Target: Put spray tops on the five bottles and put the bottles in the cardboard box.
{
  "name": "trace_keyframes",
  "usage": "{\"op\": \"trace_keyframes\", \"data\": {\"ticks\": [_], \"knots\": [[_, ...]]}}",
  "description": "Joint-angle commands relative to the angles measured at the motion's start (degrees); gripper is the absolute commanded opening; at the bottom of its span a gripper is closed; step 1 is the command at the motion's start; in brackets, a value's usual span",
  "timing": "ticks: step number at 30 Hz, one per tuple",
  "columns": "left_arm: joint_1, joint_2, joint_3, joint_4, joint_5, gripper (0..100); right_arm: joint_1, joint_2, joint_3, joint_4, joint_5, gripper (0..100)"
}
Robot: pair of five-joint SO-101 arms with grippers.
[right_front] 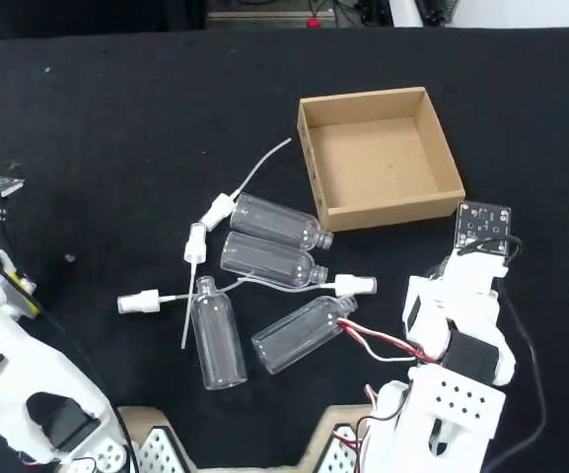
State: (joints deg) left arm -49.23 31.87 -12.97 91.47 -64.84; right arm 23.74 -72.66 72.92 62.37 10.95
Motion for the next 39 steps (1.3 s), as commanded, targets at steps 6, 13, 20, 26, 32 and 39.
{"op": "trace_keyframes", "data": {"ticks": [6,13,20,26,32,39], "knots": [[0.6,0.4,0.5,-5.5,-0.6,20,-0.2,-1.2,-0.3,-1.5,0.3,8.5],[0.2,2.5,0.6,-3.9,-0.6,18,-0.2,-1.2,-1.1,-1.5,0.3,8.5],[0.3,-5.7,0.0,3.2,-0.5,5,-0.6,-1.2,-9.1,-1.0,-0.1,8.5],[3.4,-19.3,0.1,8.7,1.8,5,-15.1,-0.7,-19.0,-1.0,-0.4,8.4],[12.6,-33.6,-0.2,9.2,20.4,5,-42.3,-0.6,-21.4,-5.8,-0.4,8.3],[33.3,-49.0,-5.9,9.1,40.4,5,-53.7,-0.5,-18.4,-21.4,-12.3,8.2]]}}
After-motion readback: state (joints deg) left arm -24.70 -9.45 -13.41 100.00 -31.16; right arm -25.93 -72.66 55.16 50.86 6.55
